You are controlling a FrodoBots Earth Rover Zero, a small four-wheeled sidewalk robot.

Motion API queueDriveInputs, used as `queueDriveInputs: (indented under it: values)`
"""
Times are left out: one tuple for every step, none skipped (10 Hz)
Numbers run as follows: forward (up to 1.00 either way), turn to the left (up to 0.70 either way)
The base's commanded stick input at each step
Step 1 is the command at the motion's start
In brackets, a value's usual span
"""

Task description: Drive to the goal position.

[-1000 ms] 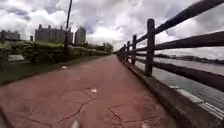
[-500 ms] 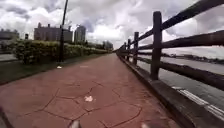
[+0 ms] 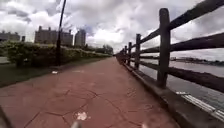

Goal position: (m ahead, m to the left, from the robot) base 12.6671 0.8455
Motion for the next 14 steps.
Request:
queueDriveInputs:
  values:
    - [0.7,0.0]
    - [0.7,0.0]
    - [0.7,0.0]
    - [0.7,0.0]
    - [0.7,0.0]
    - [0.7,0.0]
    - [0.7,0.0]
    - [0.7,0.0]
    - [0.7,0.0]
    - [0.7,0.0]
    - [0.7,0.0]
    - [0.7,0.0]
    - [0.7,0.0]
    - [0.7,0.0]
